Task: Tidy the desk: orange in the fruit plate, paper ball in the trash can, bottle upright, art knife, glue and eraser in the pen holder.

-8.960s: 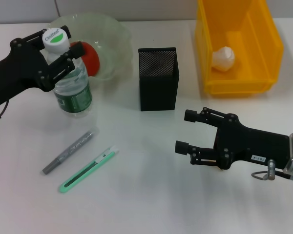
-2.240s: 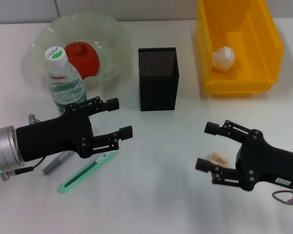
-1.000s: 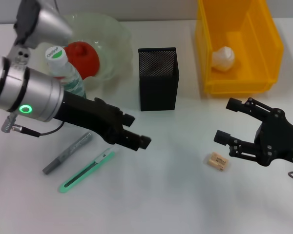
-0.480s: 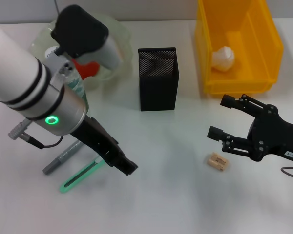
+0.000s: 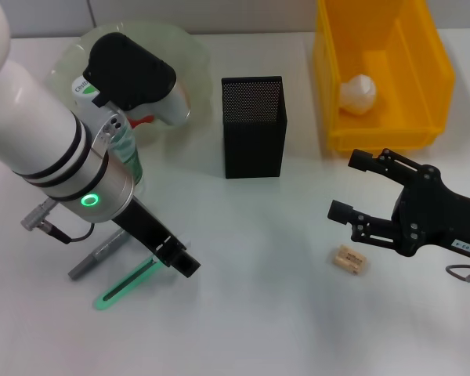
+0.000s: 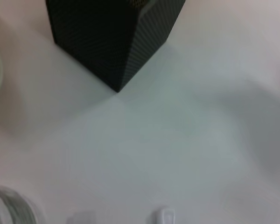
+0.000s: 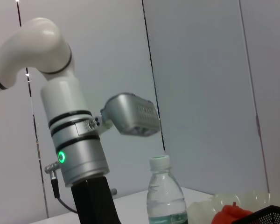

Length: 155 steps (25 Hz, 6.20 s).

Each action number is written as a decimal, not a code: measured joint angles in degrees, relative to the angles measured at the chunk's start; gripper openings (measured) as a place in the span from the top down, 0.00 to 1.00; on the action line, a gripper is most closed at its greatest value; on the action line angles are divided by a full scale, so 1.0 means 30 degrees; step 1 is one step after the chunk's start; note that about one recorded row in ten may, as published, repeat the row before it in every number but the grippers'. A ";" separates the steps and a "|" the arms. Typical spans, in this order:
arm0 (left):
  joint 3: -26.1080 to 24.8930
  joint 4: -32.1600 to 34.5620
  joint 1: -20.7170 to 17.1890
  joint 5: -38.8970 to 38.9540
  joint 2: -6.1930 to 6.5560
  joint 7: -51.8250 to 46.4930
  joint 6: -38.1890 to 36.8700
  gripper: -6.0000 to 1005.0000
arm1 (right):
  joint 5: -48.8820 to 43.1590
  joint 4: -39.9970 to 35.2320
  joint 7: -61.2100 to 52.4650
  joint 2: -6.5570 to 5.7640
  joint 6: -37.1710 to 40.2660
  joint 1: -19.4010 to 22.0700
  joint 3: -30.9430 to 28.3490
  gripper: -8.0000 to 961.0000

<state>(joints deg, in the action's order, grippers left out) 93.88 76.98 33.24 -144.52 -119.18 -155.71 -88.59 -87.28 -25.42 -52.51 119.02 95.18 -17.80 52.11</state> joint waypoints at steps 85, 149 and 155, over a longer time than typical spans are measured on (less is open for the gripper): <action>0.2311 -0.1489 0.1310 -0.1619 -0.0002 0.0415 0.1090 0.62 | -0.0173 0.0096 -0.0121 -0.0005 -0.0699 -0.0297 0.0032 0.12; -0.3496 0.2256 -0.3581 1.3638 0.0098 1.1537 0.9539 0.79 | -0.0057 0.0123 -0.0150 0.0055 0.0219 0.0341 -0.0701 0.12; -0.1309 -0.2525 -0.4205 2.2258 0.0033 2.0738 1.2752 0.79 | -0.0057 0.0271 -0.0150 0.0055 0.0215 0.0181 -0.0700 0.12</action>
<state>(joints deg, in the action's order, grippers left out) 89.96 69.40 20.63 -77.75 -119.08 -93.50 -50.33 -87.45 -24.60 -52.96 119.18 95.82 -17.26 50.01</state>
